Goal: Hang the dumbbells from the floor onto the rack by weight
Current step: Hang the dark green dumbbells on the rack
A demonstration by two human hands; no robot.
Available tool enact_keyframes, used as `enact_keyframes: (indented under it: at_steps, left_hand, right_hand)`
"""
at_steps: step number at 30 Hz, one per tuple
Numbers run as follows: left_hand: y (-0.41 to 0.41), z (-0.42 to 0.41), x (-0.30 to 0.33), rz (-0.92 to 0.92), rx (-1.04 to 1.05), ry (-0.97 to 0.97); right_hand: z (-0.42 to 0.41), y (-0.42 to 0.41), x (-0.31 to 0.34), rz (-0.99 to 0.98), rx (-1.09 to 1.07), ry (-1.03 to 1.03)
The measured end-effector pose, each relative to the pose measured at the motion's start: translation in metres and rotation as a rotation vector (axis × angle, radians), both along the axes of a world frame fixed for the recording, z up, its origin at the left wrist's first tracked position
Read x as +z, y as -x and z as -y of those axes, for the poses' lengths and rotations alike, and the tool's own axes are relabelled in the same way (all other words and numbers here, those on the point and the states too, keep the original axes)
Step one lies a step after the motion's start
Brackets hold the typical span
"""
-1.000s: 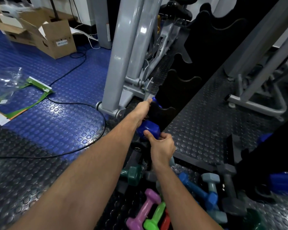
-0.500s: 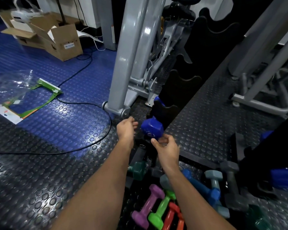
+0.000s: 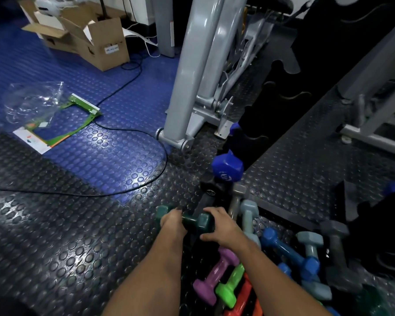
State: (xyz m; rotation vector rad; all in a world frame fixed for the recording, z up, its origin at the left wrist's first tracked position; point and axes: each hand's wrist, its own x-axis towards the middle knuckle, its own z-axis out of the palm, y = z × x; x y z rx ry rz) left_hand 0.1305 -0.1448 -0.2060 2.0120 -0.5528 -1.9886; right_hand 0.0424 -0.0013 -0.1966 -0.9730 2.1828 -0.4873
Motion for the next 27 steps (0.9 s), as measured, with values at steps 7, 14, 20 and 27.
enact_keyframes:
  at_steps: [7,14,20,27]
  left_hand:
    - [-0.001,0.004,-0.033,-0.158,-0.044,-0.103]
    - [-0.001,-0.003,-0.032,-0.164,0.157,-0.020]
    - [0.000,0.003,0.012,-0.313,0.249,0.032]
    - [0.007,0.014,0.088,-0.362,0.201,0.199]
  right_hand:
    - [0.008,0.006,-0.019,-0.006,0.002,0.022]
    - [0.007,0.002,-0.007,-0.040,0.009,0.138]
    - [0.015,-0.010,0.029,-0.123,-0.066,0.260]
    - [0.013,-0.009,0.090,-0.156,-0.115,0.467]
